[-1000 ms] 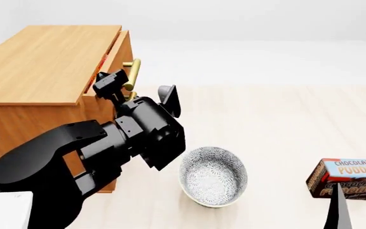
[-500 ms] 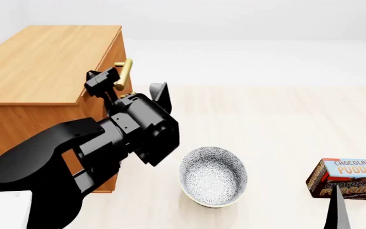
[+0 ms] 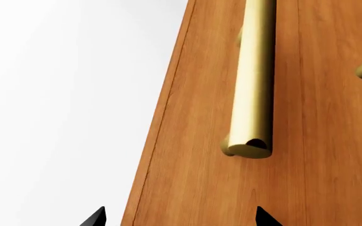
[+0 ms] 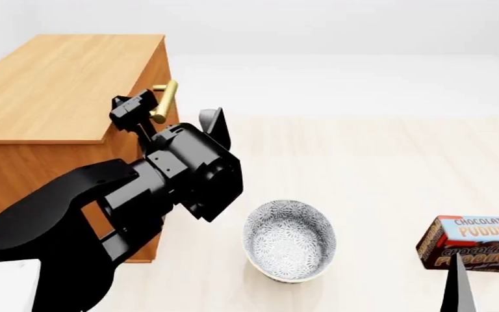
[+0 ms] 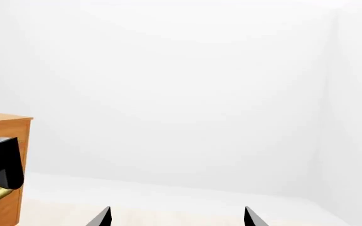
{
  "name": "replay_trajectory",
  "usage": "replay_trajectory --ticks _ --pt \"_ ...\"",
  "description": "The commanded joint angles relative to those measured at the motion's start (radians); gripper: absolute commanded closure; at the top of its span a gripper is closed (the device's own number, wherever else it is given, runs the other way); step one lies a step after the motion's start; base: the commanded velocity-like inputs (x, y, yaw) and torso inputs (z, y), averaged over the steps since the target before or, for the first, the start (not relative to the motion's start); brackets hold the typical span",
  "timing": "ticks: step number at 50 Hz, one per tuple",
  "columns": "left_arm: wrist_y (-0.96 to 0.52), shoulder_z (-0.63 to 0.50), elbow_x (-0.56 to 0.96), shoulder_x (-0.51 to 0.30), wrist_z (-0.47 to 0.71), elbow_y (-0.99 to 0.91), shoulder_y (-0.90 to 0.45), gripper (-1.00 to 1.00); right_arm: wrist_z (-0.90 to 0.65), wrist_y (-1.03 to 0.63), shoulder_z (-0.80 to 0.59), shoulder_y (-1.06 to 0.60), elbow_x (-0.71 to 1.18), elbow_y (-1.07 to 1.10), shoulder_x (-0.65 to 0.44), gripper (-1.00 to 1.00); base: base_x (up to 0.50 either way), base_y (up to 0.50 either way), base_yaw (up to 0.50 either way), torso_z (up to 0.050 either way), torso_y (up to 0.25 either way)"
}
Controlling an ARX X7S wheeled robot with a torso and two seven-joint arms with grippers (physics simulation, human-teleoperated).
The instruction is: Put the butter at the back in the top drawer of the cabinet and close it.
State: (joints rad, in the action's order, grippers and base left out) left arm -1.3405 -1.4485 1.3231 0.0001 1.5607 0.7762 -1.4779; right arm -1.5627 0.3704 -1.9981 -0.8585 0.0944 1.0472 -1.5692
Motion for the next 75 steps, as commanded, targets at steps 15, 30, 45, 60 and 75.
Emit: replay_trajectory --ticks 15,30,45,60,75 --pt "-0.117 0.036 -0.128 0.0 0.01 -0.066 -0.003 -1.0 -0.005 0.001 -0.005 0.004 -0.012 0.0 -0.002 -1.0 0.0 0.0 0.0 0.0 -0.001" --pt "-0.17 0.087 -0.158 0.0 0.01 -0.202 0.009 -1.0 -0.007 0.001 -0.006 0.007 -0.016 0.0 -0.002 -1.0 0.0 0.0 0.0 0.0 0.0" --pt "-0.126 0.066 -0.06 0.0 0.01 -0.315 -0.007 -1.0 -0.006 0.002 -0.004 0.007 -0.016 0.0 -0.002 -1.0 0.0 0.0 0.0 0.0 0.0" --pt "0.133 -0.059 0.229 0.0 0.01 -0.5 -0.256 -1.0 0.042 0.001 0.018 -0.013 0.038 0.0 -0.002 -1.0 0.0 0.0 0.0 0.0 0.0" --pt "1.147 -0.711 0.809 0.0 0.01 -1.11 -0.838 -1.0 0.097 -0.003 0.045 -0.039 0.095 0.0 -0.002 -1.0 0.0 0.0 0.0 0.0 0.0"
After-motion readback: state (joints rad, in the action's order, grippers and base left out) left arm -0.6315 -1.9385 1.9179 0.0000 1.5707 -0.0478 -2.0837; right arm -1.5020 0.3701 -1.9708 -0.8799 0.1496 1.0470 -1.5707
